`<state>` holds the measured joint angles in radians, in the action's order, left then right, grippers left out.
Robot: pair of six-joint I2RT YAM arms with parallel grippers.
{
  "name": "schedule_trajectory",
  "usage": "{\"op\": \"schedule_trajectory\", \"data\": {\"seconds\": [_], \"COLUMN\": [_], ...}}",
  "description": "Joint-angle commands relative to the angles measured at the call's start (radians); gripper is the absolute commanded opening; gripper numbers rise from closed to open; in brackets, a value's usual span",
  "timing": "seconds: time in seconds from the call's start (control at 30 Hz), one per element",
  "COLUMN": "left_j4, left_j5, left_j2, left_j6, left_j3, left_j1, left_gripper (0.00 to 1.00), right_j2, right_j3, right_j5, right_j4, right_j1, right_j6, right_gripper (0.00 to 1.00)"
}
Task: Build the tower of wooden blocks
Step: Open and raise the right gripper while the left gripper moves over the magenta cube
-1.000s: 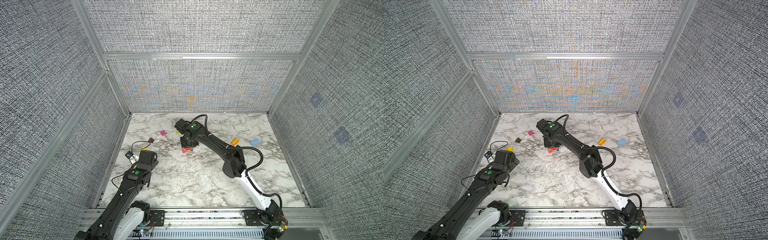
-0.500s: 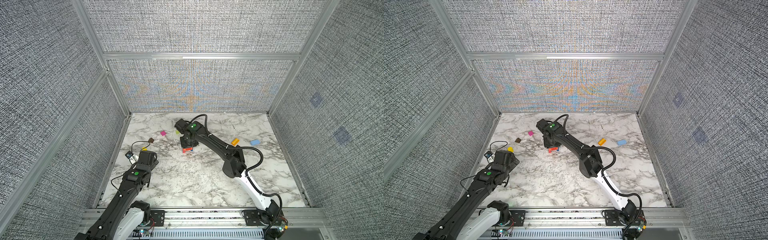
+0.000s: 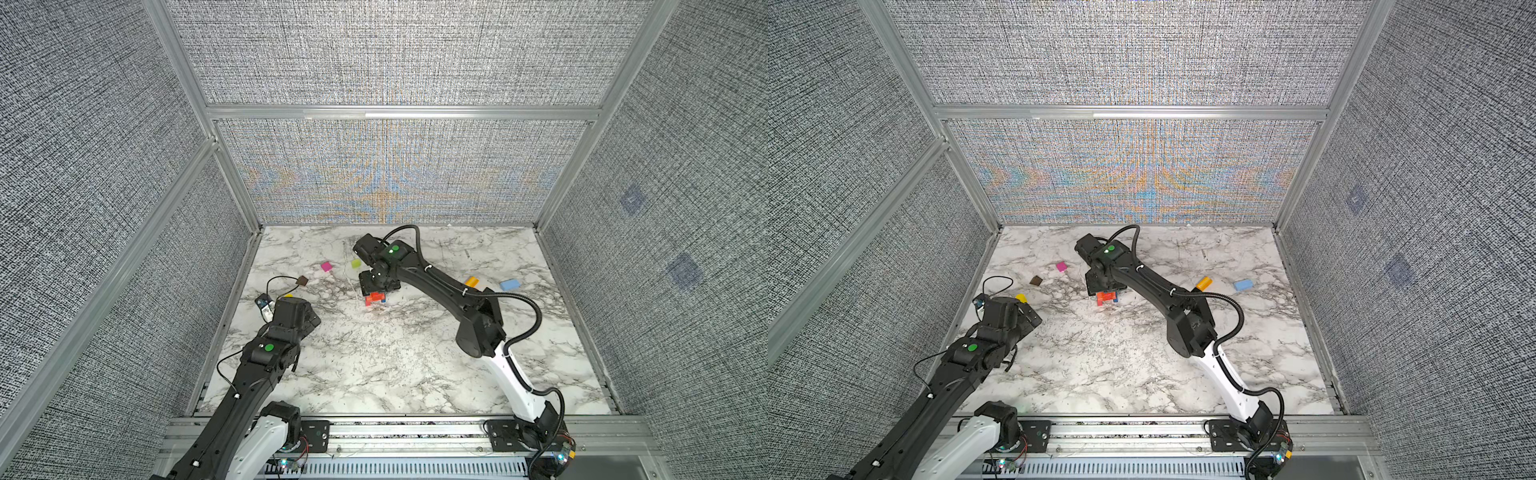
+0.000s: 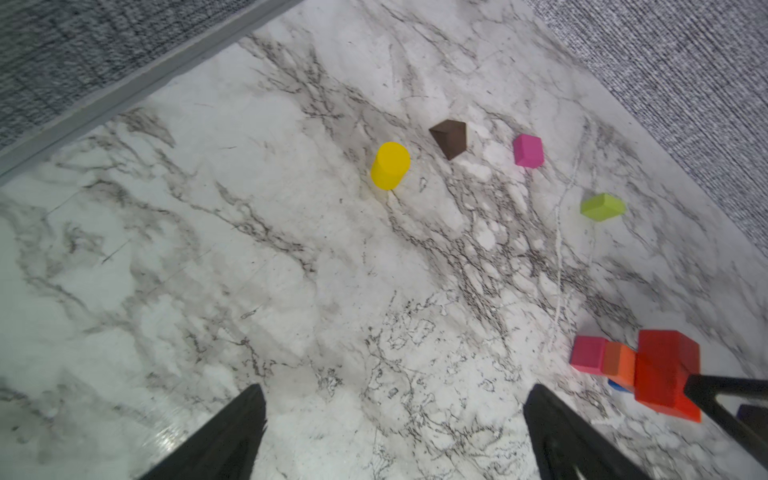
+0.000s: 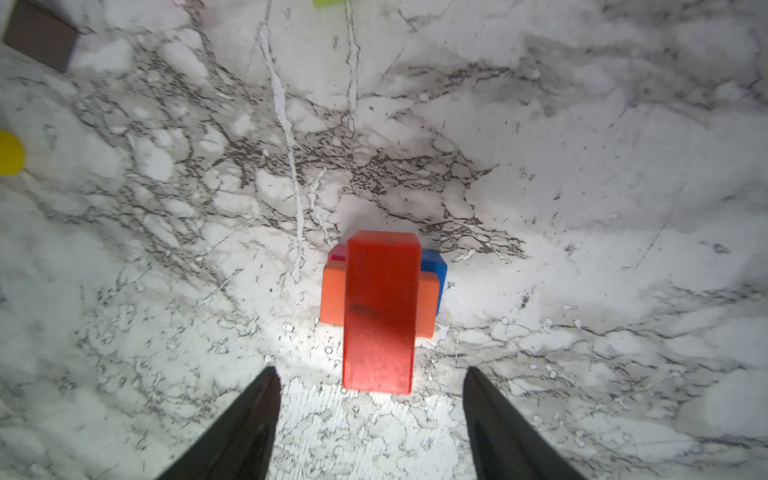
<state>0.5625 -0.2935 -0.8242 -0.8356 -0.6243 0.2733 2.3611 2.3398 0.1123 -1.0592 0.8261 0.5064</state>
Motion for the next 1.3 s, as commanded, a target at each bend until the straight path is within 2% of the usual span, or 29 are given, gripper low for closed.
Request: {"op": "schedule_trajectory", "data": {"seconds": [0.0,0.13,0.3,0.47,0.57,0.73,0.87,1.0,1.13,1.27], "left_j4": [-0.078,-0.001,0.081,0.155,0.195,0.339,0.402,0.409,0.441,0.441], "left_j5": [0.127,0.143,0.16,0.135,0.156,0.119,0.117,0.166,0.166,0.161], "left_j2": [-0.012,-0.126,-0.29,-0.475,-0.614,-0.874,-1.046,-1.168,-1.304,-1.38], "left_j6": [0.124,0.193,0.28,0.303,0.311,0.318,0.33,0.332,0.342,0.355], "left_j3": [-0.022,-0.143,-0.309,-0.489,-0.608,-0.857,-1.025,-1.143,-1.258,-1.308], "left_j1": [0.0,0.0,0.0,-0.002,-0.009,-0.017,-0.036,-0.067,-0.086,-0.11], "left_gripper": [0.99,0.99,0.99,0.91,0.88,0.86,0.82,0.78,0.76,0.75], "right_j2": [-0.106,-0.28,-0.485,-0.652,-0.716,-0.795,-0.84,-0.838,-0.797,-0.751], "right_j3": [-0.117,-0.326,-0.606,-0.85,-0.971,-1.136,-1.236,-1.287,-1.295,-1.325], "right_j5": [-0.012,-0.026,-0.126,-0.186,-0.226,-0.246,-0.22,-0.222,-0.211,-0.223], "right_j4": [0.155,0.328,0.551,0.711,0.786,0.909,1.0,1.1,1.132,1.199], "right_j1": [-0.004,-0.025,-0.094,-0.175,-0.221,-0.274,-0.296,-0.321,-0.333,-0.353], "right_j6": [-0.067,-0.126,-0.156,-0.183,-0.186,-0.171,-0.161,-0.134,-0.128,-0.117], "right_gripper": [0.77,0.8,0.8,0.8,0.8,0.8,0.8,0.77,0.77,0.76]}}
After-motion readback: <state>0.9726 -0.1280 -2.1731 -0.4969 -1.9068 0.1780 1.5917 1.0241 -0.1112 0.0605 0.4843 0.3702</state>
